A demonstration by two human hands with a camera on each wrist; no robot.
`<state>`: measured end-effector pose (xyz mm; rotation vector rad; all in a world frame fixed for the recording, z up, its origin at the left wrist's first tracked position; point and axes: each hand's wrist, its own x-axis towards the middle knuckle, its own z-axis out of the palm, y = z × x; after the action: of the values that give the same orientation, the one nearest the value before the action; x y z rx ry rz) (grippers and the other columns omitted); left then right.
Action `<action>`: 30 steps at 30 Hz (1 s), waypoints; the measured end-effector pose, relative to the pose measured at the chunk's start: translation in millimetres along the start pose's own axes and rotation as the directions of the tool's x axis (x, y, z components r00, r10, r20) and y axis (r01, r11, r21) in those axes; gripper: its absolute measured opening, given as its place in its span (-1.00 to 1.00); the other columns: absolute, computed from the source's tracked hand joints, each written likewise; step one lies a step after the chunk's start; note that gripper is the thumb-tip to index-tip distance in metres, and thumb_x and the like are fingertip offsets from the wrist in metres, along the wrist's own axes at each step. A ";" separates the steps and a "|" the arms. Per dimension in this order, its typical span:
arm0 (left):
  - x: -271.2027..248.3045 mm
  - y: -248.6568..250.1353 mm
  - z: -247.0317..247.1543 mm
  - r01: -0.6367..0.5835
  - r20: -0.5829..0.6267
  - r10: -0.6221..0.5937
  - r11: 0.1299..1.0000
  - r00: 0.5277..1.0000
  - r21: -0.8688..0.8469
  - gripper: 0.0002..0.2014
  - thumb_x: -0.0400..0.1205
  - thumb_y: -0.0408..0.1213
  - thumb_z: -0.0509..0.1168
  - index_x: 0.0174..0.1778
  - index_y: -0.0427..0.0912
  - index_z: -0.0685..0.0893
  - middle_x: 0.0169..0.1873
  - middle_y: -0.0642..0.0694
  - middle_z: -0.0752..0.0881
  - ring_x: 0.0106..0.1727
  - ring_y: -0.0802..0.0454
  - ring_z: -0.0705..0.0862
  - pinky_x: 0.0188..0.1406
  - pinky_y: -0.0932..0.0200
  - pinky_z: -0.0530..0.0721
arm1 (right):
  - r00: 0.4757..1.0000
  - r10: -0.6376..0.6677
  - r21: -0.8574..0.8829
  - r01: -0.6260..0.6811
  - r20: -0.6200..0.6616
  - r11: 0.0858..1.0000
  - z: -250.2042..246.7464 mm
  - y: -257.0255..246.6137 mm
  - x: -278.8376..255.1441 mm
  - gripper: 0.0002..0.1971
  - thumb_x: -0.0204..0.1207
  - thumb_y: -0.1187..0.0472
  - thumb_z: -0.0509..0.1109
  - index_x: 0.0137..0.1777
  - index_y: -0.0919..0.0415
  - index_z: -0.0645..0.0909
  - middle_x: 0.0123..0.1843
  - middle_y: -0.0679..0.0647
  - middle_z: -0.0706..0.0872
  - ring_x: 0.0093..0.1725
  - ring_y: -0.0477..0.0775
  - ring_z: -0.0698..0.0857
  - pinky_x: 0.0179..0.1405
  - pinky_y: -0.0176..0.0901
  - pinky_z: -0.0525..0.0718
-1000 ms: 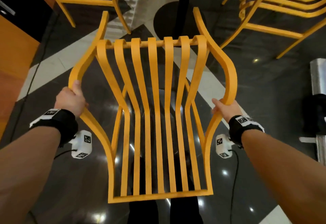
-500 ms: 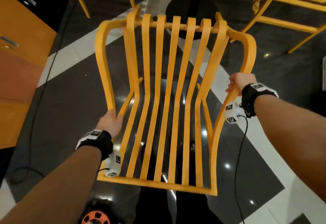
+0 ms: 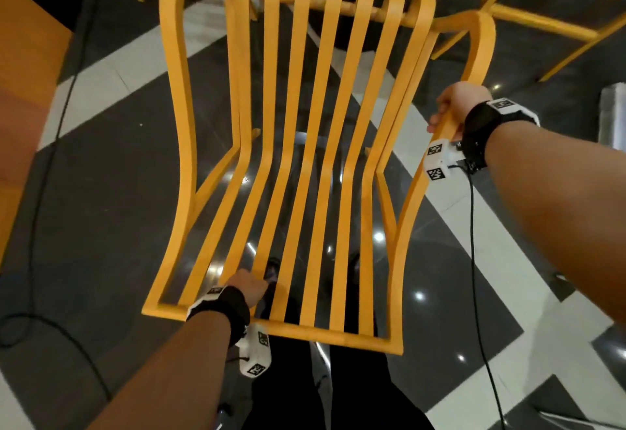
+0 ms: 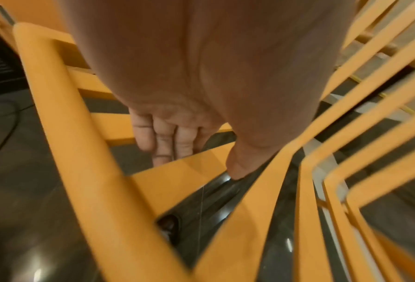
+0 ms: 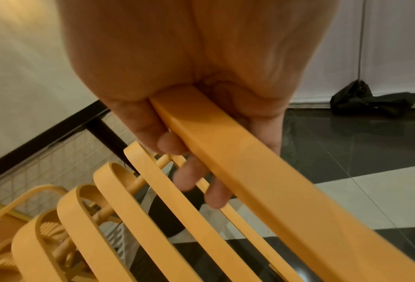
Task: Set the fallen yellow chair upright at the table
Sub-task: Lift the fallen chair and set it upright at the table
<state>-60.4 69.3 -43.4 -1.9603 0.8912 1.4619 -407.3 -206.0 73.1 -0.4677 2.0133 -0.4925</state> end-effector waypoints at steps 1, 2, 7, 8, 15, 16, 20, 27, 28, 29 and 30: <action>-0.4 -2.2 2.2 -0.024 -0.001 0.024 1.000 1.000 0.010 -0.47 0.70 -0.09 0.19 0.50 -0.36 0.36 0.07 -0.22 0.65 -0.07 -0.12 0.60 -0.02 -0.04 0.54 | 1.000 0.005 0.009 -0.005 -0.001 1.000 -0.4 1.2 -0.9 -0.82 0.55 0.17 0.26 -0.25 0.22 0.54 -0.36 0.13 0.65 -0.43 0.12 0.71 -0.45 -0.14 0.72; -1.5 -2.3 1.5 -0.050 -0.001 0.051 0.998 0.999 0.034 -0.58 0.69 -0.11 0.20 0.37 -0.33 0.47 -0.10 -0.14 0.62 -0.17 -0.09 0.59 -0.10 -0.02 0.54 | 1.000 0.000 -0.002 0.000 -0.016 1.000 -0.7 2.0 -4.1 -0.81 0.54 0.12 0.30 -0.09 0.26 0.60 -0.22 0.17 0.73 -0.33 0.14 0.75 -0.28 -0.03 0.76; -29.3 8.8 -18.2 -0.106 -0.025 0.110 0.986 0.994 0.127 -0.31 0.61 -0.14 0.32 0.62 -0.22 0.20 0.19 -0.22 0.67 0.11 -0.22 0.70 0.00 -0.07 0.69 | 0.982 -0.177 -0.560 0.180 0.060 0.808 -5.8 48.7 -46.7 -0.16 0.45 -0.02 0.45 0.64 0.12 0.10 0.44 0.30 0.55 0.25 0.37 0.64 0.19 0.17 0.67; -36.9 11.8 -25.2 -0.123 -0.031 0.129 0.983 0.991 0.136 -0.22 0.58 -0.17 0.35 0.65 -0.20 0.11 0.28 -0.24 0.64 0.18 -0.24 0.69 0.10 -0.12 0.70 | 0.976 -0.165 -0.608 0.220 0.145 0.763 -5.4 65.0 -66.9 -0.17 0.49 0.00 0.43 0.67 0.05 0.07 0.45 0.29 0.56 0.26 0.34 0.65 0.18 0.07 0.66; -99.8 55.7 -80.8 -0.264 -0.186 0.313 0.932 0.931 0.246 -0.31 0.48 0.01 0.28 0.52 -0.10 0.25 -0.09 0.05 0.71 0.05 -0.12 0.69 0.53 -0.31 0.20 | 0.829 0.223 -0.855 0.469 0.513 0.223 1.6 153.0 -182.7 0.33 -0.28 -0.81 -0.05 0.57 -0.15 0.30 0.69 0.08 0.08 0.59 0.28 0.30 0.49 0.38 0.30; -108.8 62.2 -89.6 -0.279 -0.227 0.340 0.924 0.912 0.263 -0.35 0.52 0.04 0.24 0.52 -0.07 0.28 -0.12 0.09 0.69 0.14 -0.13 0.69 0.55 -0.32 0.10 | 0.855 0.179 -0.870 0.455 0.487 0.189 -0.7 154.5 -186.4 0.34 -0.35 -0.80 -0.10 0.55 -0.20 0.28 0.69 -0.01 0.01 0.59 0.27 0.30 0.44 0.47 0.28; -140.5 75.8 -126.4 -0.405 -0.277 0.497 0.853 0.822 0.329 -0.38 0.58 0.24 0.09 0.53 0.03 0.38 0.25 0.01 0.70 0.42 -0.12 0.56 0.57 -0.32 0.04 | 0.890 0.035 -0.865 0.433 0.455 0.255 -11.6 122.1 -191.9 0.09 -0.03 -0.76 -0.06 0.49 -0.20 0.35 0.60 -0.01 0.19 0.57 0.19 0.33 0.48 0.42 0.36; -147.0 47.5 -215.7 -0.390 -0.408 0.671 0.713 0.619 0.582 -0.44 0.59 0.35 -0.02 0.49 0.28 0.41 0.60 0.09 0.37 0.66 -0.14 0.19 0.62 -0.38 -0.11 | 0.907 -0.123 -0.829 0.419 0.404 0.371 1.7 73.6 -196.5 -0.27 0.40 -0.51 0.11 0.51 -0.18 0.37 0.64 0.13 0.23 0.54 0.26 0.39 0.49 0.30 0.42; -147.0 47.3 -227.4 -0.370 -0.409 0.673 0.706 0.616 0.604 -0.47 0.63 0.30 -0.05 0.50 0.28 0.39 0.59 0.06 0.39 0.66 -0.14 0.19 0.61 -0.42 -0.14 | 0.904 -0.151 -0.818 0.427 0.401 0.386 3.9 71.3 -194.3 -0.17 0.29 -0.61 0.03 0.52 -0.22 0.34 0.65 0.11 0.23 0.55 0.26 0.38 0.50 0.36 0.38; -147.9 49.8 -236.2 -0.362 -0.406 0.678 0.697 0.612 0.619 -0.51 0.65 0.26 -0.06 0.50 0.29 0.38 0.57 0.04 0.41 0.65 -0.14 0.21 0.60 -0.45 -0.15 | 0.905 -0.180 -0.815 0.425 0.385 0.395 4.1 69.7 -193.3 -0.09 0.19 -0.68 -0.05 0.52 -0.28 0.31 0.64 0.07 0.26 0.54 0.25 0.39 0.50 0.42 0.34; -150.3 55.8 -242.6 -0.357 -0.404 0.684 0.689 0.607 0.630 -0.54 0.67 0.22 -0.06 0.49 0.30 0.37 0.55 0.02 0.43 0.64 -0.14 0.23 0.59 -0.48 -0.15 | 0.910 -0.210 -0.813 0.414 0.357 0.409 3.5 67.8 -193.2 -0.13 0.20 -0.67 -0.08 0.50 -0.32 0.30 0.61 0.01 0.33 0.53 0.22 0.41 0.47 0.46 0.32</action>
<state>15.4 -118.2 165.5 -1.8267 2.0971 0.6577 -325.1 -49.7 176.8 -1.5102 1.8340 0.4698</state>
